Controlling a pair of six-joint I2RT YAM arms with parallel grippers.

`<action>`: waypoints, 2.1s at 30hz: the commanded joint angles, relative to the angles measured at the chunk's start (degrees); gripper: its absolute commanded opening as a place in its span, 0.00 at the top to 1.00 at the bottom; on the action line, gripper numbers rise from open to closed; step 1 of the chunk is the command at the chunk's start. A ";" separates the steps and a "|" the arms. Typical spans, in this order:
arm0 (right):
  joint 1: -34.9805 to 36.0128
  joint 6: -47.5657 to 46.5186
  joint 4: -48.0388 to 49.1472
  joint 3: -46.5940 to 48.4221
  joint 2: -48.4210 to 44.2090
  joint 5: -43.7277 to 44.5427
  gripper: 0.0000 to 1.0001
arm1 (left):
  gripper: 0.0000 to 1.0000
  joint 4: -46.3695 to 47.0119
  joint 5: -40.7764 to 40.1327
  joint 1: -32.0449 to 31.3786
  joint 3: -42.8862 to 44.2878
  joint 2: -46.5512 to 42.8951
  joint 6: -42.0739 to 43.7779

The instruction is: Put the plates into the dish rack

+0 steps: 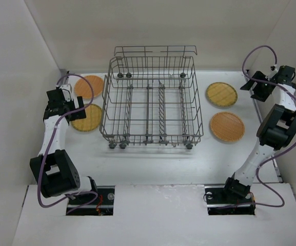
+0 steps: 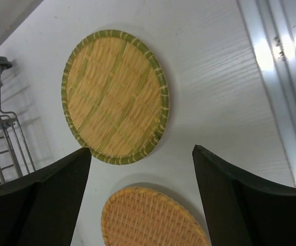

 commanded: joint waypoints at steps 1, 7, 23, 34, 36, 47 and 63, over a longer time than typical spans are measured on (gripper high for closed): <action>-0.08 3.16 -6.02 4.90 3.43 -6.89 0.15 | 0.00 -1.82 -1.37 -0.82 2.46 -3.04 1.18; -0.43 4.30 -10.06 8.85 9.85 -10.85 0.32 | 0.00 -3.84 -2.08 -1.61 3.95 -3.75 1.00; -0.52 6.14 -11.57 14.12 18.73 -11.91 0.42 | 0.00 -7.71 -2.87 -1.53 10.01 -1.03 1.00; 2.91 10.19 -9.37 20.72 24.09 -14.28 0.52 | 0.00 -10.96 -3.48 -0.30 13.27 0.91 2.23; 3.44 10.02 -9.54 22.47 24.71 -13.40 0.55 | 0.00 -11.05 -3.92 -0.47 13.27 0.91 2.49; 5.81 8.70 -10.86 24.50 25.51 -6.37 1.00 | 0.00 -11.41 -4.89 -0.30 17.13 3.54 3.64; 6.60 2.11 -8.84 14.50 3.38 -0.22 1.00 | 0.00 -6.14 -3.49 -3.72 11.08 3.63 2.06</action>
